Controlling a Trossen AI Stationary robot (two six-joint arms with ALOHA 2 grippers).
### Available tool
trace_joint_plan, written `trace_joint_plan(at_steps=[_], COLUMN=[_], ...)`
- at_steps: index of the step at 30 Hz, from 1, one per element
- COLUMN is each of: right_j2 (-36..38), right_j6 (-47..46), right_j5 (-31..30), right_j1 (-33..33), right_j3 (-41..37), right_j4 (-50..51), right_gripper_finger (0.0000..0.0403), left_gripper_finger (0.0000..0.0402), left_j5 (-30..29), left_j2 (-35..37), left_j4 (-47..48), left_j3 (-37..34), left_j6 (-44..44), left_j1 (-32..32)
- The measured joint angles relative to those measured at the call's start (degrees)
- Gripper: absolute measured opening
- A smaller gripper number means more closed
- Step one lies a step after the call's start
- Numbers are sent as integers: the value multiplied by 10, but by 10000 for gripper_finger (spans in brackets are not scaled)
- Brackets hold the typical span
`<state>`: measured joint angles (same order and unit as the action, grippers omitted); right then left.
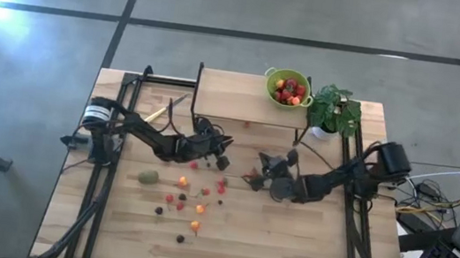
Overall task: Build produce basket
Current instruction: Put the strawberry into the green basket
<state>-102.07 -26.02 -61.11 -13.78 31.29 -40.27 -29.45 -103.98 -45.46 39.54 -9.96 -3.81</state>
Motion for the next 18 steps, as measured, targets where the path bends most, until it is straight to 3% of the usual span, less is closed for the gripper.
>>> trace_joint_plan(at_steps=[4, 8, 18], right_j2=[-44, -60, -4], right_j6=[-2, 14, 35], right_j5=[-40, -35, -63], right_j1=[8, 27, 22], right_j3=[41, 68, 26], right_j4=[-14, -10, -4], right_gripper_finger=[8, 8, 8], left_gripper_finger=[57, 57, 57], left_j5=[0, 2, 14], left_j2=[0, -1, -2], left_j4=[-5, -44, -94], left_j3=[-20, -47, -52], left_j6=[-9, -28, -2], left_j1=[-14, -31, -40])
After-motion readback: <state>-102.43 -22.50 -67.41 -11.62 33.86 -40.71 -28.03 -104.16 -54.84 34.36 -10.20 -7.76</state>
